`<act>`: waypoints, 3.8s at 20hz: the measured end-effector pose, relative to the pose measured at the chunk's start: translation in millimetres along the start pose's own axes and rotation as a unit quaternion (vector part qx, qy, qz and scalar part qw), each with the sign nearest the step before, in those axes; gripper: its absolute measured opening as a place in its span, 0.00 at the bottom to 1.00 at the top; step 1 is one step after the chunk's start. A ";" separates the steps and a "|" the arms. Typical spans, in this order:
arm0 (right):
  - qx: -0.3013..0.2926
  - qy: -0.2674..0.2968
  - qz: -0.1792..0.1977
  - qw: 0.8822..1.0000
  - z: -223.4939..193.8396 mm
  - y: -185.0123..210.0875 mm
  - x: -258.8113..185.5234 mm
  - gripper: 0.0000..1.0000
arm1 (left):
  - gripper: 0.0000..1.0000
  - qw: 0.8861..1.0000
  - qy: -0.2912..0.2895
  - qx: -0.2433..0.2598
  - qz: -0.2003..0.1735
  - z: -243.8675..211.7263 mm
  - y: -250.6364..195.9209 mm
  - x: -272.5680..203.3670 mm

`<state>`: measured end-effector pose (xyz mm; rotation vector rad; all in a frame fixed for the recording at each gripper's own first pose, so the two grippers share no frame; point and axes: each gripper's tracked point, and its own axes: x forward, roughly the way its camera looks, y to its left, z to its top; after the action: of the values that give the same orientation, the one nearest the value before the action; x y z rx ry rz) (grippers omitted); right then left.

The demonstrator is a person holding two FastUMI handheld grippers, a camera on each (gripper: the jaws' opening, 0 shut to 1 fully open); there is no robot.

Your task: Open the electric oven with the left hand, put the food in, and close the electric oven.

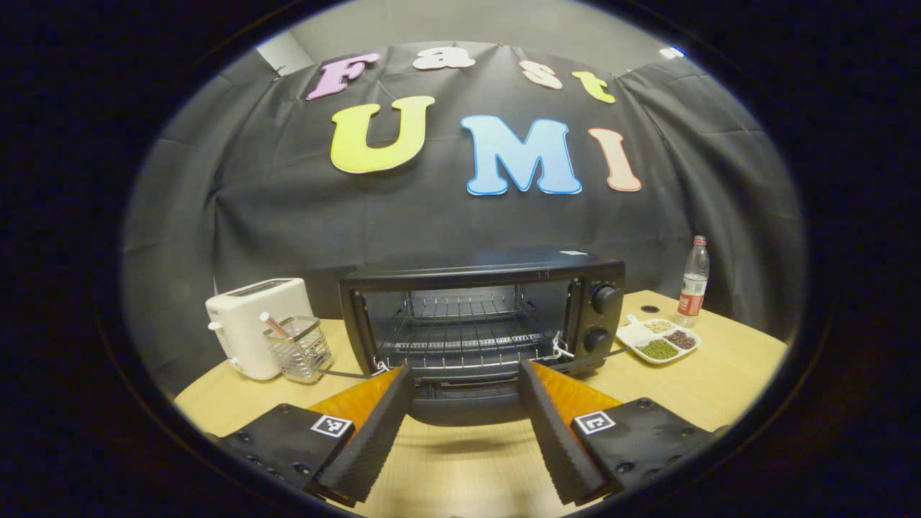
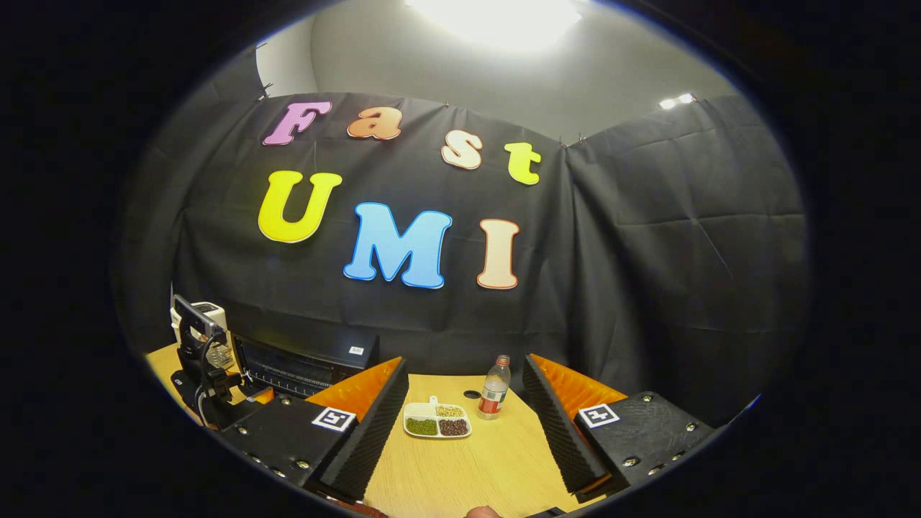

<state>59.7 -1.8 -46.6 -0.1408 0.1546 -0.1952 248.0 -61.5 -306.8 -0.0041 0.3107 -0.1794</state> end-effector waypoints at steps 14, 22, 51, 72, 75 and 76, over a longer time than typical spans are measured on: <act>-0.002 0.011 0.011 1.000 -8.3 10.5 -4.5 0.97 | 0.99 0.997 0.072 0.008 -0.011 -70.0 -7.6 -22.7; 0.005 0.011 0.041 0.999 -7.9 12.9 -9.0 0.97 | 1.00 0.997 0.081 0.012 -0.003 -72.9 -9.3 -50.4; 0.104 0.232 0.276 0.927 -173.8 75.9 -82.7 0.98 | 0.99 0.983 -0.156 -0.002 0.094 189.5 1.4 -288.0; 0.232 0.430 0.317 0.813 -259.5 112.4 -122.8 0.66 | 0.96 0.976 -0.170 0.000 0.133 194.2 9.6 -340.2; 0.249 0.446 0.313 0.800 -263.5 111.3 -125.2 0.30 | 0.94 0.976 -0.170 -0.004 0.134 193.9 7.3 -338.1; 0.269 0.449 0.311 0.793 -254.5 100.5 -128.3 0.30 | 0.99 0.976 -0.172 -0.003 0.133 194.3 5.1 -338.4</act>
<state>-88.7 90.3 -293.2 0.5978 1.0758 0.3828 -8.8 -1.4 -19.1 -0.0004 -0.0351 0.0889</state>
